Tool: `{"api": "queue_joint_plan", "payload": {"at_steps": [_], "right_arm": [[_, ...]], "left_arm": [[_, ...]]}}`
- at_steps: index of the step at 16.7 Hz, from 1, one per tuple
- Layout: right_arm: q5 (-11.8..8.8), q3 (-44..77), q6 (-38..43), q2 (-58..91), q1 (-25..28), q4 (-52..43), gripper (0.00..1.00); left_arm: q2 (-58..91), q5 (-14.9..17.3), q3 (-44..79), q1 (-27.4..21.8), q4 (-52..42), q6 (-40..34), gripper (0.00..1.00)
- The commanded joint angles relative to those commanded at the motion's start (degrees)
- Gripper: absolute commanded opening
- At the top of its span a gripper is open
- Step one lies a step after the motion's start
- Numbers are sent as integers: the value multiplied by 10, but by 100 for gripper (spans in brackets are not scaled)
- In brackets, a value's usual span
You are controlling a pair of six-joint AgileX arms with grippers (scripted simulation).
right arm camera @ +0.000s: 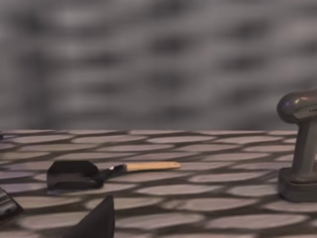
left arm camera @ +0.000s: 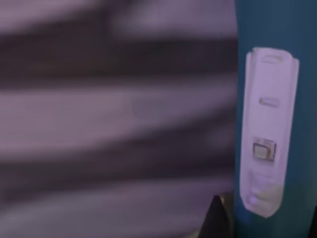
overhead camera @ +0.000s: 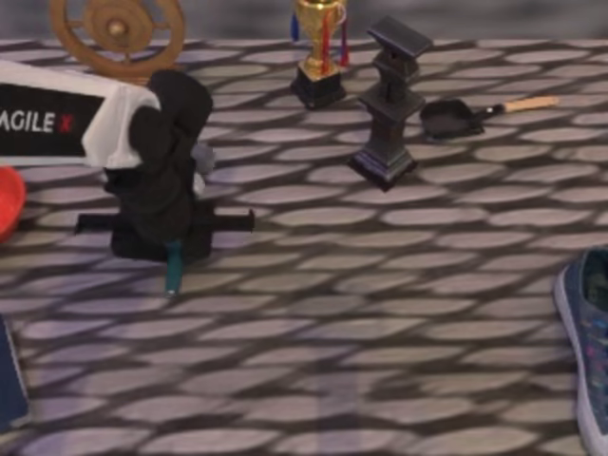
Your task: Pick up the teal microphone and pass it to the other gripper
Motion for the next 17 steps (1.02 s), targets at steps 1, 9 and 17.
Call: {"api": "queue_joint_plan", "payload": {"at_steps": [1, 9, 17], "right_arm": [[0, 0, 0, 0, 0, 0, 100], [0, 0, 0, 0, 0, 0, 100], [0, 0, 0, 0, 0, 0, 100]], "left_arm": [[-3, 7, -3, 0, 18, 5, 0], [-65, 123, -88, 9, 335, 76, 0], [-169, 258, -205, 22, 729, 163, 0]]}}
